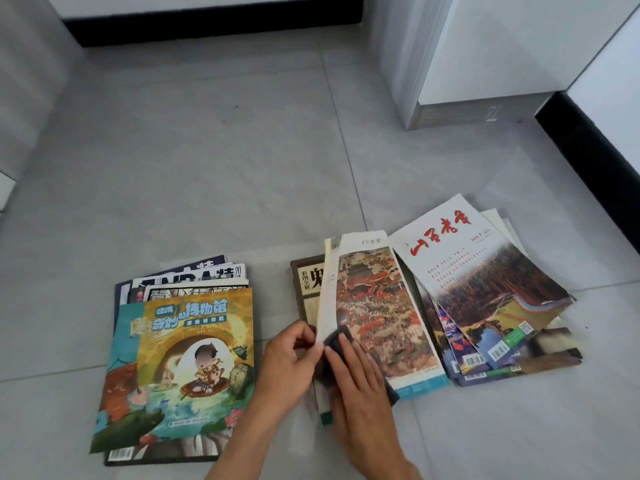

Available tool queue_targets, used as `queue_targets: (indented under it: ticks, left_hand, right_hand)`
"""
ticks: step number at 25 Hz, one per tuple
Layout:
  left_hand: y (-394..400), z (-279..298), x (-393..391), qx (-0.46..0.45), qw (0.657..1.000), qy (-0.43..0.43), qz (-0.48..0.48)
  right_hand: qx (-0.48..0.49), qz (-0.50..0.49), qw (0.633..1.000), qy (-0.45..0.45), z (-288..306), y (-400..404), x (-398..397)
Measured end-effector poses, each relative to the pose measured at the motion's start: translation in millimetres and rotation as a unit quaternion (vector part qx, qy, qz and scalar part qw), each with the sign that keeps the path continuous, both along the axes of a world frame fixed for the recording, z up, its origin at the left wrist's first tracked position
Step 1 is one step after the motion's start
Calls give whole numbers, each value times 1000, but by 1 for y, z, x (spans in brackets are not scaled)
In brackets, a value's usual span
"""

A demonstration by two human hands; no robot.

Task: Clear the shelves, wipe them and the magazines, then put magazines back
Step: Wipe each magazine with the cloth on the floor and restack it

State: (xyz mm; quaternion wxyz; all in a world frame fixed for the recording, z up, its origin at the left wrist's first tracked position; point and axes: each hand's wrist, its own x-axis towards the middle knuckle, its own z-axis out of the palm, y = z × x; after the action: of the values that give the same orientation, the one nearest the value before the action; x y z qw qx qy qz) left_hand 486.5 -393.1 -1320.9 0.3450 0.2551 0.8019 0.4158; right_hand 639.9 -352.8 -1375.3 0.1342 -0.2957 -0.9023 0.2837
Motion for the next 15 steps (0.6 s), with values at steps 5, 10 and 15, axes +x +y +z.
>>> queue_targets:
  ticks: [5, 10, 15]
  left_hand:
    - [6, 30, 7, 158, 925, -327, 113]
    - [11, 41, 9, 175, 873, -428, 157]
    - [0, 38, 8, 146, 905, -381, 120]
  right_hand:
    - [-377, -158, 892, 193, 48, 39, -60]
    - [-351, -191, 906, 143, 82, 58, -80]
    - [-318, -189, 916, 157, 114, 70, -56]
